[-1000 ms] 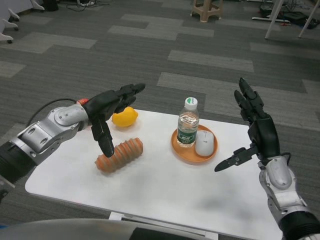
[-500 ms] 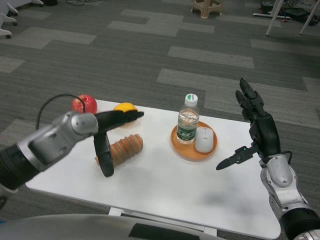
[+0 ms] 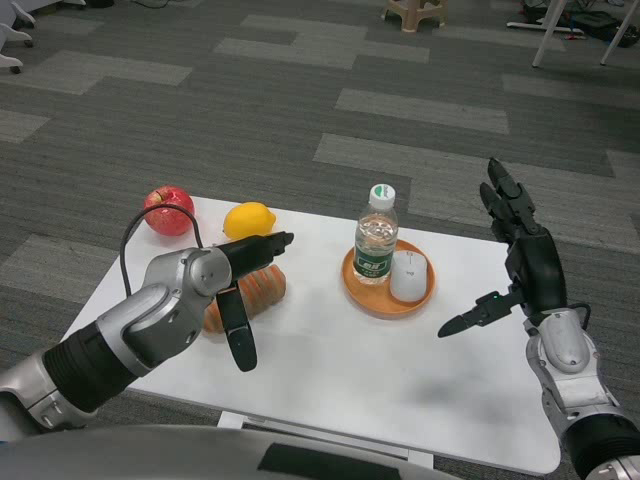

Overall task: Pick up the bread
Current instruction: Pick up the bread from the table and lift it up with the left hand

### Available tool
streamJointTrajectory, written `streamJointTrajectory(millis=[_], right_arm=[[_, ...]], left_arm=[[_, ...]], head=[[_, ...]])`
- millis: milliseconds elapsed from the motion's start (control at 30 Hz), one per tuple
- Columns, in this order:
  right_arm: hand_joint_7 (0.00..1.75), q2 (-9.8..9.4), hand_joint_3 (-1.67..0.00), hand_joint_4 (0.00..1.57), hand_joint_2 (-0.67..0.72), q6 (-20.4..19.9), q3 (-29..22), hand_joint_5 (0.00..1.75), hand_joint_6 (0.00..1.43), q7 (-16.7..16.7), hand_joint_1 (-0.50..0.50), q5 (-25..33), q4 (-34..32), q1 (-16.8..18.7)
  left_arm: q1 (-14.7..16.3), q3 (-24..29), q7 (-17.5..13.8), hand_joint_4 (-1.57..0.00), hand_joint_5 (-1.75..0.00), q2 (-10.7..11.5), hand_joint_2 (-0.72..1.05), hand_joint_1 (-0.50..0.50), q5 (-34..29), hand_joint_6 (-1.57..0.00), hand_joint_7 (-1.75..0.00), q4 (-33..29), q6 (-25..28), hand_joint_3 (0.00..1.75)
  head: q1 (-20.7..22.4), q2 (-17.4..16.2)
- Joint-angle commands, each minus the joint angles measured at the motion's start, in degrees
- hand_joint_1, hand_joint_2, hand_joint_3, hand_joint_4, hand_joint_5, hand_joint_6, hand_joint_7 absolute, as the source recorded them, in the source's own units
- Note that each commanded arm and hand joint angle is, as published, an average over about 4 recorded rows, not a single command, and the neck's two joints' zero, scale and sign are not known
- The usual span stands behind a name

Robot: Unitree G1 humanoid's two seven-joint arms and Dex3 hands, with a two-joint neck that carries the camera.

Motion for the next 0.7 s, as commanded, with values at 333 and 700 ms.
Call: streamJointTrajectory(millis=[333,700], right_arm=[[0.0,0.42,0.0,0.0,0.15,0.07,-0.91,0.0,0.0,0.01,-0.08,0.53,0.71,-1.04],[0.0,0.75,0.0,0.0,0.15,0.07,-1.06,0.0,0.0,0.06,-0.08,0.53,1.24,-1.04]], left_arm=[[3.06,4.14,-0.47,0.0,0.0,-2.65,-0.55,0.5,5.15,0.0,0.0,4.01,0.72,0.09],[4.07,5.38,-0.47,0.0,0.0,-3.64,-0.55,0.5,5.98,0.0,0.0,8.82,0.83,0.04]], head=[[1.22,1.02],[1.92,1.1]])
